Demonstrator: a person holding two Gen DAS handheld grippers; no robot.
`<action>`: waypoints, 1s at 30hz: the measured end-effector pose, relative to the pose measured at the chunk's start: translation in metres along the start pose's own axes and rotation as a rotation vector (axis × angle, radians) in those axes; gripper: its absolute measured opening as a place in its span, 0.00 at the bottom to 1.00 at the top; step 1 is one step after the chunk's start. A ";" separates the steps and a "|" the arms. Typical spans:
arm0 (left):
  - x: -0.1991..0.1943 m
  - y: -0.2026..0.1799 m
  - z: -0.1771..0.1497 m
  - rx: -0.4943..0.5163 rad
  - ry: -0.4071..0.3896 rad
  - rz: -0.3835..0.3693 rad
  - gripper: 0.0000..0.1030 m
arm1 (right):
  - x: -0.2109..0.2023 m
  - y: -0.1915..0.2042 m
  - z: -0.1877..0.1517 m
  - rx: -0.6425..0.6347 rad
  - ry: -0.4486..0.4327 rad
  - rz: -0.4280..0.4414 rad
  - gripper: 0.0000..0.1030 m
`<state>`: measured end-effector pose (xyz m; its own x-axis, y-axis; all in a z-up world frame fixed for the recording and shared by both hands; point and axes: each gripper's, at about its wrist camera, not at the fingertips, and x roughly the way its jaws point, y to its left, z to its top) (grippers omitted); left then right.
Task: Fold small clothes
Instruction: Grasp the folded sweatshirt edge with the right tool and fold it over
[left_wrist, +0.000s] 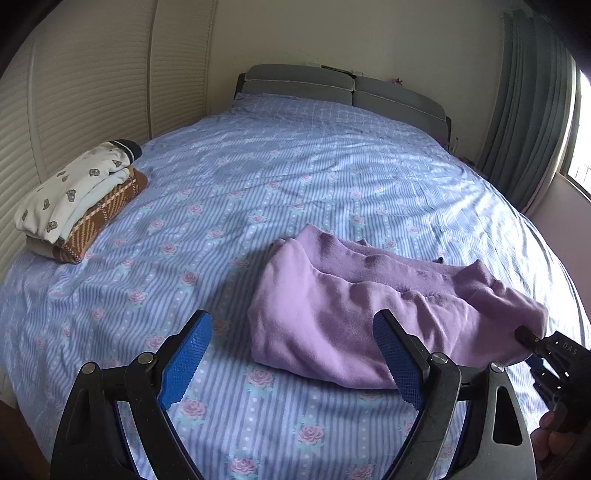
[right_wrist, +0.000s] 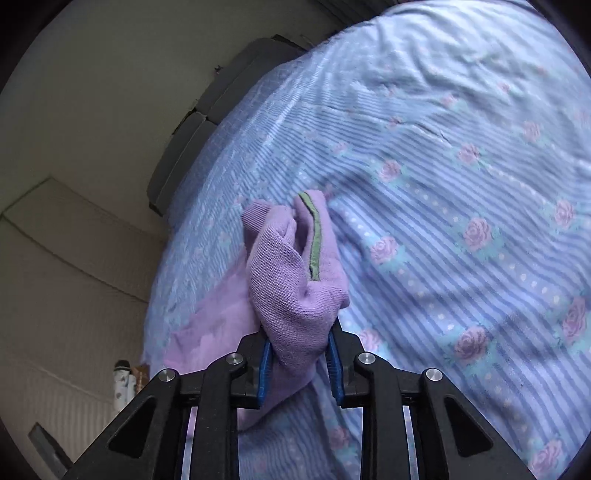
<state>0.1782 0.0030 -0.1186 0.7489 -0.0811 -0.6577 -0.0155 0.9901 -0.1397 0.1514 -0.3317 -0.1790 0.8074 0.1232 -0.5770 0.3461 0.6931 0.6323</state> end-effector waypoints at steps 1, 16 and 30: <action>-0.003 0.008 0.002 -0.012 -0.007 0.007 0.86 | -0.005 0.019 0.001 -0.062 -0.025 -0.018 0.25; -0.045 0.162 0.006 -0.221 -0.061 0.151 0.86 | 0.068 0.250 -0.149 -1.021 -0.040 -0.132 0.23; -0.033 0.174 -0.003 -0.204 -0.003 0.105 0.86 | 0.088 0.216 -0.205 -1.191 0.102 -0.138 0.27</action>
<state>0.1487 0.1780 -0.1236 0.7383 0.0215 -0.6742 -0.2264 0.9494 -0.2176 0.1991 -0.0252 -0.1991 0.7385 0.0142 -0.6742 -0.2751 0.9192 -0.2819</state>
